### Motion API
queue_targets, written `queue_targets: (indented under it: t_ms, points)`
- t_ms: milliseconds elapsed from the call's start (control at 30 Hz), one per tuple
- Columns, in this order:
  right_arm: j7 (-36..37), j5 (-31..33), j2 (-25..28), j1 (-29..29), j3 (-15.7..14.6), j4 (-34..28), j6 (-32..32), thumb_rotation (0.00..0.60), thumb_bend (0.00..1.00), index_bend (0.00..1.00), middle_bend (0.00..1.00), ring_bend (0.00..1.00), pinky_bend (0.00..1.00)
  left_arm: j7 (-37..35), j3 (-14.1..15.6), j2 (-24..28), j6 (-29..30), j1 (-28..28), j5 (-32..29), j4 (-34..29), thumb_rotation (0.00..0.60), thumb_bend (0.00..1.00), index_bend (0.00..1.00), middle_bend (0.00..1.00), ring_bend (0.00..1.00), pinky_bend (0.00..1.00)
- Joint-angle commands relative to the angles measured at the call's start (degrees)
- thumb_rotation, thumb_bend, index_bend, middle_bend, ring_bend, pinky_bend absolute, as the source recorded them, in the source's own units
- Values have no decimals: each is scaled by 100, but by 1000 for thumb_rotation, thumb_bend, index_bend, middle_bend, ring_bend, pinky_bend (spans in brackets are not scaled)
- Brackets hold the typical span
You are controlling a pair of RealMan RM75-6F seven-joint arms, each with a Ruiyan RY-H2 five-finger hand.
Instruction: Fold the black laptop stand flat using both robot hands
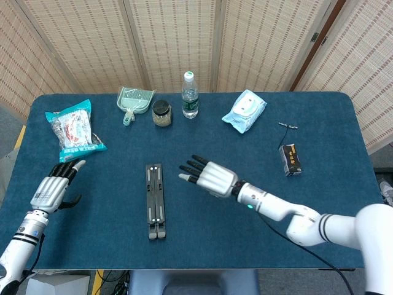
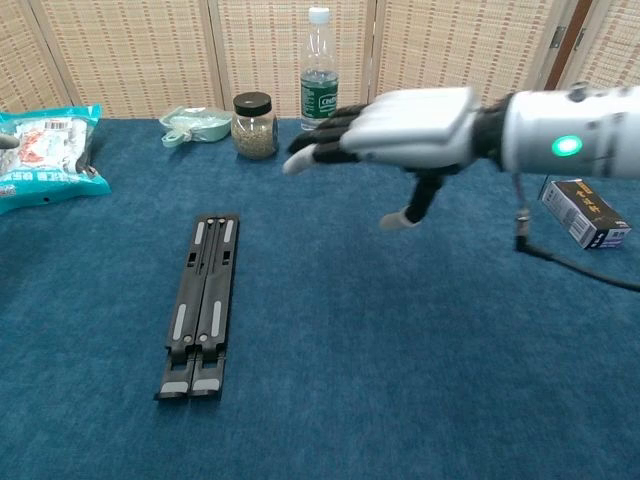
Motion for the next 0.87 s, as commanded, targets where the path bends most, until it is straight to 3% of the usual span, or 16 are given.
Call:
queue_targets:
  t_ms: [33, 233, 433, 867]
  points:
    - [-694, 679, 809, -961, -1, -833, 924, 600, 180, 0, 0, 0, 0, 94, -20, 65, 186, 89, 16, -97, 600, 333, 0, 0, 0, 0]
    - [-853, 979, 1284, -2015, -66, -1196, 1993, 600, 179, 0, 0, 0, 0, 296, -72, 186, 623, 297, -1, -288, 600, 332, 0, 0, 0, 0]
    - [-640, 1122, 1429, -2950, -145, -1305, 2738, 600, 179, 0, 0, 0, 0, 556, -47, 315, 1077, 584, -11, -547, 600, 331, 0, 0, 0, 0]
    - [-512, 987, 1506, -4357, -240, -1569, 3698, 600, 179, 0, 0, 0, 0, 1099, 225, 488, 1894, 1238, 202, -1150, 600, 332, 0, 0, 0, 0]
